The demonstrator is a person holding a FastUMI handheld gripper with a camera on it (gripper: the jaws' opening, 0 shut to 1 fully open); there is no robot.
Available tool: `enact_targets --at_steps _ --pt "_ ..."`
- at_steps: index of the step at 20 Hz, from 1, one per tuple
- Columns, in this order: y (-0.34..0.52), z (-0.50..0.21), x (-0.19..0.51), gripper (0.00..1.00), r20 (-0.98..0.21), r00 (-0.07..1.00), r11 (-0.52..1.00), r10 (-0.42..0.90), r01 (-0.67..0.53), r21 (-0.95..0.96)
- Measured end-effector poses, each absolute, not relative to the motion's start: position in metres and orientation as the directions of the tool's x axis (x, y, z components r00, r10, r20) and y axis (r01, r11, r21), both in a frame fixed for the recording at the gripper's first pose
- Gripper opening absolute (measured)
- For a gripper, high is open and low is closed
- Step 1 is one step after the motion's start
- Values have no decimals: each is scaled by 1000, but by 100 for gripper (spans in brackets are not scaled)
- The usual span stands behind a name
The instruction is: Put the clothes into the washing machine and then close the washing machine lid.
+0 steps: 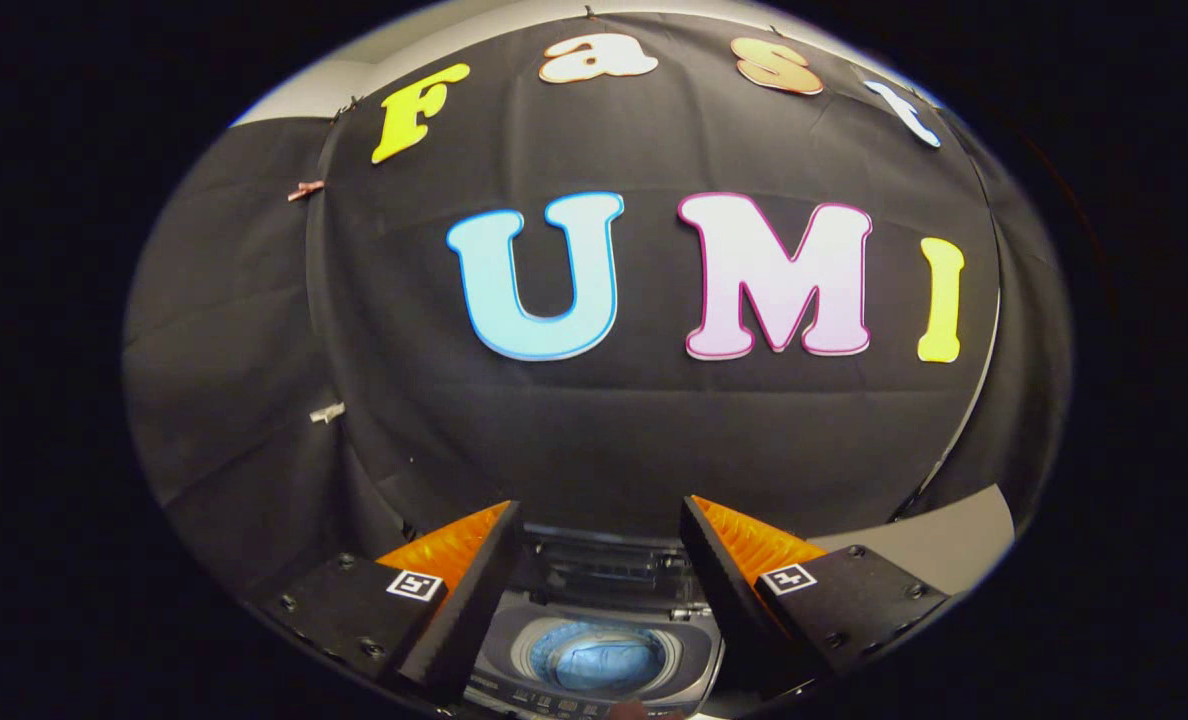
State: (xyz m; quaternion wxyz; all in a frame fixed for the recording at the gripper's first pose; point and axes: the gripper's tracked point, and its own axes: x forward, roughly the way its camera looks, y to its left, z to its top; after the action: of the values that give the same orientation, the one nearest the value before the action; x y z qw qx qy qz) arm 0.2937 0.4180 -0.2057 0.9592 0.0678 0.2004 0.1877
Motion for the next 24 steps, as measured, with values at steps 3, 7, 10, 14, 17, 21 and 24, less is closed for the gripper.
enact_targets --at_steps 3,7,10,14,17,21,24 --pt "426 -188 315 99 -348 843 907 410 -337 252" --pt "436 -191 338 99 -390 813 901 432 -370 226" --pt "434 -209 356 99 -430 800 908 418 -349 233" --pt "428 -246 385 99 -479 803 933 355 -273 233" --pt "437 -291 397 99 -539 778 945 325 -241 221" --pt "456 -352 401 99 -606 732 950 311 -217 226" --pt "466 -382 403 99 -636 712 955 296 -212 208"
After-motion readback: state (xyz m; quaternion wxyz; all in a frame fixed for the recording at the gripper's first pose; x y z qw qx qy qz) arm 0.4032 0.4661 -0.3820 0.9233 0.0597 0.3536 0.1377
